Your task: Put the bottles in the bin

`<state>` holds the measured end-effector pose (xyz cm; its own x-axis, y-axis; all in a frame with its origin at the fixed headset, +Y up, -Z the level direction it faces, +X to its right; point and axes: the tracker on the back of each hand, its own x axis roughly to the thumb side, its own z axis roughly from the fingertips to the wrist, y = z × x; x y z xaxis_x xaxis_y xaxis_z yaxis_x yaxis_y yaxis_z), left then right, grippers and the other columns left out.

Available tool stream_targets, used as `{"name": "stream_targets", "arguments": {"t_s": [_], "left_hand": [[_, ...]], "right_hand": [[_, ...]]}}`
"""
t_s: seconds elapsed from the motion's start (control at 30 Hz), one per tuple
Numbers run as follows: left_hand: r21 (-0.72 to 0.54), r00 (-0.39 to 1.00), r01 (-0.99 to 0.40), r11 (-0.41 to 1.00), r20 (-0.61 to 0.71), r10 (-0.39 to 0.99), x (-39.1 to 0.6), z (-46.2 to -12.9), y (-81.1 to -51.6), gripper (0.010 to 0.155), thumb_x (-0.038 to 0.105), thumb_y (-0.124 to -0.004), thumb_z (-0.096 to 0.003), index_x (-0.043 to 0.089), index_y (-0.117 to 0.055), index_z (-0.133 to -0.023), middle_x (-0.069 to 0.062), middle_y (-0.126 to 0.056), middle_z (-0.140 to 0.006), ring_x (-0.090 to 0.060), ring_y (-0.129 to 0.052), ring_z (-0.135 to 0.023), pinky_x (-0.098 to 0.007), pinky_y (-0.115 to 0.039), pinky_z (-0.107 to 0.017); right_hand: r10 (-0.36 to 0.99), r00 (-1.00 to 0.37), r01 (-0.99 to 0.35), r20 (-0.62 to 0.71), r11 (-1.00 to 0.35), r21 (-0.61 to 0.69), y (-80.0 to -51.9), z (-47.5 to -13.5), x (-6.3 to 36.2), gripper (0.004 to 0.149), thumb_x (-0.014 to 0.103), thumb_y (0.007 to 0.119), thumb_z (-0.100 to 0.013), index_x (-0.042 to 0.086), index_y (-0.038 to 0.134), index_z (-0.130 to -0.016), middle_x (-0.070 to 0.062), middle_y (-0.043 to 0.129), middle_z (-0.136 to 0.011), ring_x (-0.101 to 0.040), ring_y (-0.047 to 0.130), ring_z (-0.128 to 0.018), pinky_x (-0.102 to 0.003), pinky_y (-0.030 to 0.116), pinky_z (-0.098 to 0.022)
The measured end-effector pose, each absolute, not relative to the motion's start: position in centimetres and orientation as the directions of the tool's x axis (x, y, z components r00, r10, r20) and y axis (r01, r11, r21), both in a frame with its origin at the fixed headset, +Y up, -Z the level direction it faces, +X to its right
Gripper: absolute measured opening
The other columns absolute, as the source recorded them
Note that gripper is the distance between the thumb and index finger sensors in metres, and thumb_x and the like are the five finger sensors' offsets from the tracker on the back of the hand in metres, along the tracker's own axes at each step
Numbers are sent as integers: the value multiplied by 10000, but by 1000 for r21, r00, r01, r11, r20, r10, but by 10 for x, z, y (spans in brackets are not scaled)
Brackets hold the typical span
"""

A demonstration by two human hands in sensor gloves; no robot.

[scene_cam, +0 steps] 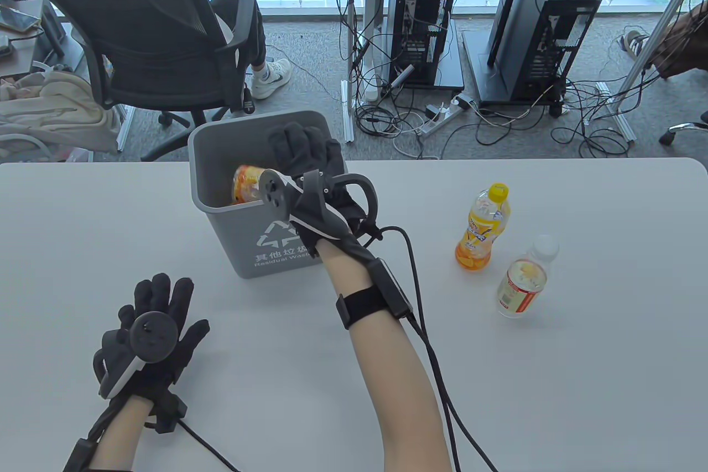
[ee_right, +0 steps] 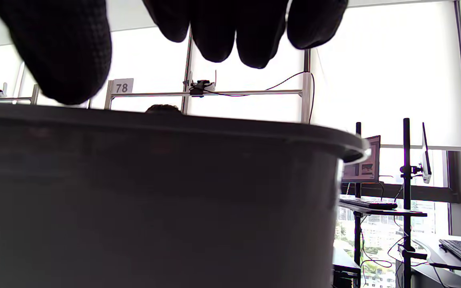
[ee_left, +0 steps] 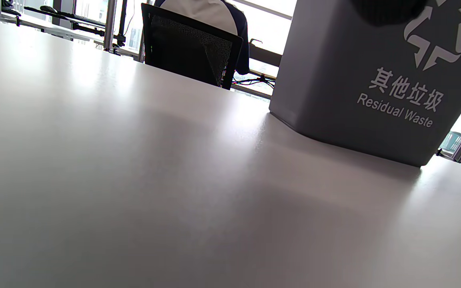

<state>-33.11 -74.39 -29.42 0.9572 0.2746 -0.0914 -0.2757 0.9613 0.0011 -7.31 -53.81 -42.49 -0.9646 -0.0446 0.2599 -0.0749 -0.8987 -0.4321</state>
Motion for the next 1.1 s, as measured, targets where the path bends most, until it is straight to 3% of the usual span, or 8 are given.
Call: {"name": "stream_targets", "arguments": {"t_s": [0.37,0.57,0.7,0.87,1.0,1.03,1.1], "left_hand": [[-6,957,-276,961,-97,275,-332,-295,-744,806,680,-599,-487,420,-236,-1158,30,-110,-1293,-296,-64,-1218,-635,-164,-859],[0,951,-289,957,-112,287,-334,-296,-744,807,679,-599,-487,421,-232,-1158,33,-104,-1294,-296,-59,-1219,-639,-156,-857],[-15,951,-287,958,-121,283,-334,-297,-745,808,678,-598,-489,421,-225,-1159,33,-94,-1293,-297,-51,-1218,-639,-148,-857],[-25,954,-279,960,-122,274,-333,-297,-745,808,681,-595,-490,423,-220,-1158,33,-86,-1292,-293,-46,-1218,-636,-143,-858],[-24,955,-275,961,-124,270,-333,-297,-745,809,680,-595,-490,422,-219,-1158,31,-86,-1292,-295,-45,-1217,-637,-143,-858],[-23,955,-276,961,-125,271,-333,-297,-745,809,680,-595,-490,422,-218,-1158,34,-87,-1292,-293,-46,-1217,-637,-144,-858],[-21,954,-276,961,-127,271,-333,-297,-746,813,682,-597,-488,422,-217,-1158,34,-86,-1292,-294,-45,-1217,-638,-143,-858]], "right_hand": [[-219,-973,163,69,-870,-465,-537,-420,22,681,516,725,-510,318,477,-1113,-28,534,-1188,-337,587,-1062,-523,570,-795],[-184,-977,212,-111,-908,-360,-550,-427,90,669,517,720,-514,320,500,-1114,-33,563,-1186,-354,598,-1055,-528,581,-785],[-245,-943,300,-223,-919,-256,-561,-431,127,685,536,711,-513,317,495,-1125,-56,549,-1198,-371,580,-1063,-538,574,-785],[-253,-919,307,-303,-941,-145,-574,-435,150,717,559,705,-512,299,482,-1142,-86,514,-1217,-403,550,-1070,-561,553,-785],[-340,-882,366,-328,-930,-20,-588,-438,159,725,570,696,-510,292,482,-1144,-93,565,-1199,-407,617,-1036,-558,582,-768],[-353,-874,368,-333,-930,19,-591,-439,160,745,569,686,-518,293,416,-1156,-102,517,-1209,-400,629,-1027,-547,593,-764],[-349,-872,382,-344,-924,-32,-592,-438,161,710,536,686,-528,296,427,-1145,-106,553,-1180,-374,682,-989,-531,614,-754]]}}
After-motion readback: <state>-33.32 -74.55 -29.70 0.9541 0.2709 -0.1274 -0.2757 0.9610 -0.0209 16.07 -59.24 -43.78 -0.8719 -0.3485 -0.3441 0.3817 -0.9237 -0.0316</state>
